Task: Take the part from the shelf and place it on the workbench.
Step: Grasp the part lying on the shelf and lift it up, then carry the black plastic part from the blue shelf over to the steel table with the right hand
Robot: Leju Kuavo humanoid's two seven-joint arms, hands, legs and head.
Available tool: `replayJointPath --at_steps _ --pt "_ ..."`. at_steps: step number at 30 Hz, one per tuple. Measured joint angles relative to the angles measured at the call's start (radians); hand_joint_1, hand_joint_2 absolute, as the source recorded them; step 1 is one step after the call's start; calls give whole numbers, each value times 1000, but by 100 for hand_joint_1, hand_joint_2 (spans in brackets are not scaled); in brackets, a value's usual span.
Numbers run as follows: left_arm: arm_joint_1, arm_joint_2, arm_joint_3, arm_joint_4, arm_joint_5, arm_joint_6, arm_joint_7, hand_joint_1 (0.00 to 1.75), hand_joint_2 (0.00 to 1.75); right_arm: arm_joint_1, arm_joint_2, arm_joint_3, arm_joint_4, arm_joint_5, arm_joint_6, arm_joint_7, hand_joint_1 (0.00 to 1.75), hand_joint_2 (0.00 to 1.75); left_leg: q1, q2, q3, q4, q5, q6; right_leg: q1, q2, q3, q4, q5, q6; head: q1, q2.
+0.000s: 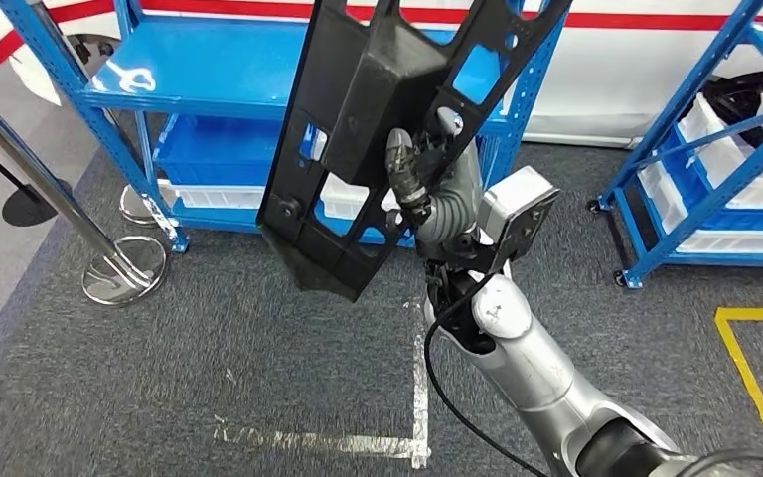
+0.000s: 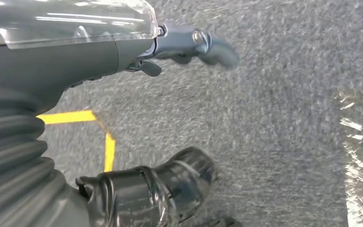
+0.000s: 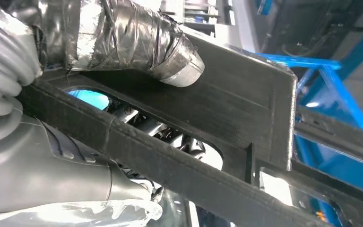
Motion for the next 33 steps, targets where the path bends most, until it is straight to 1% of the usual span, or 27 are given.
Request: replayJointPath --at_steps 1,2,3,4,6,8,9,10,11,13,14,15,16,18,19,20,22,23,24,25,26,27,28,29,30,31,33 --pt "2 0 0 0 0 -1 2 0 175 1 4 0 4 2 0 -3 175 175 1 -8 -4 -2 3 -4 -1 -10 -2 1 2 -5 0 0" --pt "5 -1 0 0 -2 -1 5 0 175 0 7 0 8 6 -1 -4 175 175 2 -6 -7 1 1 -9 -1 -19 -1 -2 4 -11 0 0" --pt "6 -2 0 0 -5 -1 7 0 175 -1 13 0 12 10 -2 -4 175 175 2 6 -16 15 -8 -15 -3 -29 0 -6 6 -17 -2 0" --pt "7 -4 0 0 -10 -1 9 0 175 -1 17 0 14 14 -4 -4 175 175 3 23 -31 46 -26 -21 -5 -39 2 -10 8 -21 -3 0" --pt "5 -7 0 0 -25 -1 13 0 175 1 22 0 15 23 -13 1 175 175 6 59 -88 161 -80 -34 -4 -61 4 -12 9 -26 -7 0" --pt "5 -8 -1 0 -38 -1 15 0 175 7 23 0 14 27 -21 9 175 175 10 67 -137 261 -113 -39 -2 -80 4 -11 8 -27 -7 0" --pt "6 -9 -2 0 -44 -1 16 0 175 11 23 0 14 25 -24 14 175 175 11 68 -145 275 -109 -39 -2 -88 3 -11 8 -28 -7 0" --pt "8 -9 -4 0 -47 -2 16 0 175 15 23 0 14 22 -25 17 175 175 11 69 -131 247 -86 -38 -2 -96 4 -11 8 -28 -7 0" --pt "8 -9 -6 0 -51 -3 17 0 175 18 24 0 12 18 -25 21 175 175 10 76 -103 191 -50 -34 -1 -104 5 -11 7 -28 -7 0" --pt "7 -10 -10 0 -55 -6 17 0 175 23 24 0 5 13 -26 28 175 175 2 114 -37 59 7 -24 1 -119 7 -13 6 -25 -7 0" --pt "5 -10 -12 0 -56 -10 17 0 175 25 23 0 1 13 -27 30 175 175 -5 133 -17 16 16 -17 4 -125 8 -15 7 -21 -7 0" --pt "4 -10 -14 0 -55 -14 17 0 175 27 23 0 -1 13 -28 33 175 175 -11 144 -10 -3 15 -11 7 -132 8 -18 8 -17 -6 0" --pt "3 -10 -16 0 -53 -17 17 0 175 30 23 0 -3 13 -29 37 175 175 -15 145 -9 -9 13 -6 9 -140 8 -21 10 -13 -6 0" --pt "5 -10 -20 0 -49 -23 17 0 175 35 23 -1 -4 13 -33 42 175 175 -13 125 -6 -21 19 4 10 -151 13 -26 9 -5 -5 0" --pt "7 -11 -21 0 -49 -25 17 0 175 37 22 -1 -5 13 -35 45 175 175 -10 114 -3 -29 24 10 9 -137 13 -20 1 -1 -5 0" --pt "8 -12 -21 0 -49 -27 16 0 175 38 22 -2 -8 14 -37 46 175 175 -7 103 1 -36 29 16 8 -115 4 5 -18 2 -5 0" --pt "7 -14 -23 0 -50 -29 14 0 175 40 19 -4 -12 14 -39 48 175 175 -5 82 5 -42 34 26 7 -66 -44 113 -76 3 -4 0" --pt "6 -15 -24 0 -50 -30 14 0 175 43 18 -5 -14 14 -39 49 175 175 -6 70 4 -42 35 28 8 -56 -76 180 -104 3 -4 0" --pt "5 -15 -25 0 -52 -32 14 0 175 47 17 -6 -14 13 -39 50 175 175 -7 57 4 -41 35 30 9 -53 -101 230 -117 3 -4 0" --pt "6 -16 -26 0 -57 -34 14 0 175 50 15 -7 -14 10 -39 52 175 175 -7 44 3 -38 35 30 9 -51 -112 247 -110 3 -4 0" --pt "6 -16 -27 0 -63 -35 14 0 175 52 14 -9 -14 7 -39 53 175 175 -8 30 3 -35 34 30 8 -50 -106 230 -88 2 -4 0" --pt "6 -18 -29 0 -72 -36 14 0 175 53 13 -11 -14 4 -38 55 175 175 -7 17 3 -30 31 29 7 -44 -83 178 -52 2 -4 0" --pt "7 -20 -31 0 -80 -35 15 0 175 53 12 -14 -15 3 -37 59 175 175 -6 4 1 -24 28 26 3 -25 -54 113 -20 1 -4 0" --pt "6 -22 -34 0 -85 -33 15 0 175 53 10 -17 -18 7 -35 63 175 175 -7 -7 -4 -15 24 23 0 -4 -27 54 0 1 -4 0" --pt "5 -24 -38 0 -90 -31 15 0 175 53 7 -20 -21 13 -33 70 175 175 -6 -19 -10 -8 22 18 -3 15 -8 14 10 0 -4 0" --pt "5 -25 -42 0 -92 -29 15 0 175 53 3 -21 -26 19 -31 78 175 175 -5 -29 -18 -3 22 13 -3 26 0 -4 9 -2 -5 0" --pt "8 -25 -49 0 -91 -29 14 0 175 53 -3 -24 -33 24 -26 91 175 175 -1 -48 -27 -4 28 2 -2 12 1 -10 11 -9 -4 0"
